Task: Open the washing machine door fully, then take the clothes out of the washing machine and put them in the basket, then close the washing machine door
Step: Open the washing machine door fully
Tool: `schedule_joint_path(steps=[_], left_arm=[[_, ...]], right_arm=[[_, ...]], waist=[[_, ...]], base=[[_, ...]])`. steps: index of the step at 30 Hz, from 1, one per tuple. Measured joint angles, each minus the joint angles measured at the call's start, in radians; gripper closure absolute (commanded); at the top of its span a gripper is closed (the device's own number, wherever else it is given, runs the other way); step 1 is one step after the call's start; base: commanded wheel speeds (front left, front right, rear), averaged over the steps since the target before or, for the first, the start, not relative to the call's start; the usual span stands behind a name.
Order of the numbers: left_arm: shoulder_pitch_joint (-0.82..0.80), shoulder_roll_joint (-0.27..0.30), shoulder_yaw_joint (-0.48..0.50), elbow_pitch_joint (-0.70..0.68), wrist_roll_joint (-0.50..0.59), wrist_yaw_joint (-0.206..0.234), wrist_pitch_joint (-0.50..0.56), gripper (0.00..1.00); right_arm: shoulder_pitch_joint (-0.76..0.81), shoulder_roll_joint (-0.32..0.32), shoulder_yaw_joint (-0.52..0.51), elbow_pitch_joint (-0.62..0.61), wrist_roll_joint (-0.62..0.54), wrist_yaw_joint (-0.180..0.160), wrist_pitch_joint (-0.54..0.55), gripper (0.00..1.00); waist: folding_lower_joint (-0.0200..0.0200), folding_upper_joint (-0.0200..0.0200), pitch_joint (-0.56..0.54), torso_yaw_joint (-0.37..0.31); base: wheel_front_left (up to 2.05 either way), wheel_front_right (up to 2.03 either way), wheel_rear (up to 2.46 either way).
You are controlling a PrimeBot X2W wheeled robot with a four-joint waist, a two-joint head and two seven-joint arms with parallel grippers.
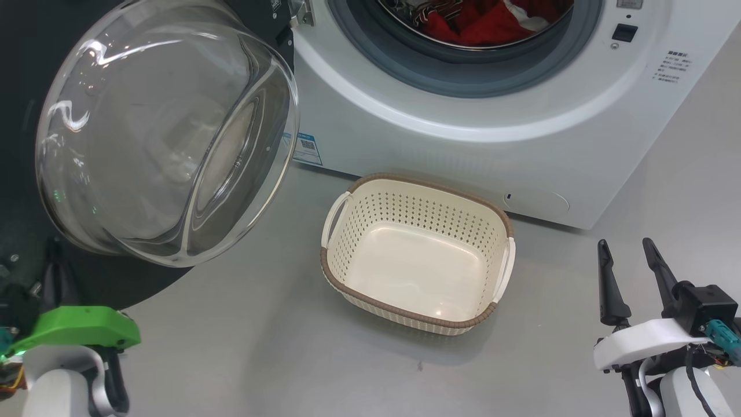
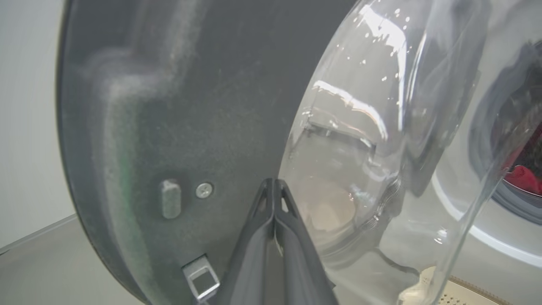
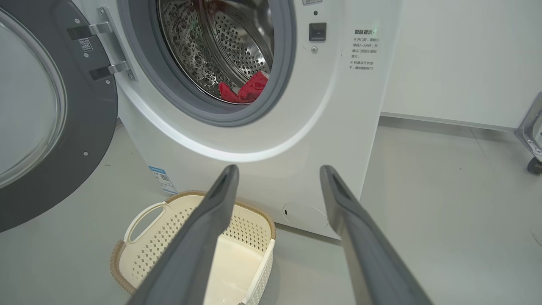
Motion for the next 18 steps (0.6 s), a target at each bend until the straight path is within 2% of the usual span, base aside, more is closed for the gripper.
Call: schedule_joint_path(steps=[2,7,18], left_arm=[[0.011,-0.018,-0.008,-0.009,0.000,0.000,-0.008,1.00],[0.040,-0.021,-0.051,-0.035,0.020,-0.002,-0.009,1.00],[0.146,-0.044,-0.151,-0.087,0.047,-0.037,-0.016,1.00]], right_arm=[[0.000,0.001,0.000,0.003,0.000,0.000,0.000,0.00],[0.000,0.003,0.001,0.004,-0.002,0.001,0.000,0.00],[-0.003,0.009,0.012,0.007,-0.007,0.011,0.000,0.00]], waist=[[0.0000,0.0000,-0.007,0.002],[0.0000,0.0000,-0.012,0.003],[0.0000,0.0000,-0.026,-0.018]], base=[[0.00,0.00,0.00],[0.00,0.00,0.00],[0.00,0.00,0.00]])
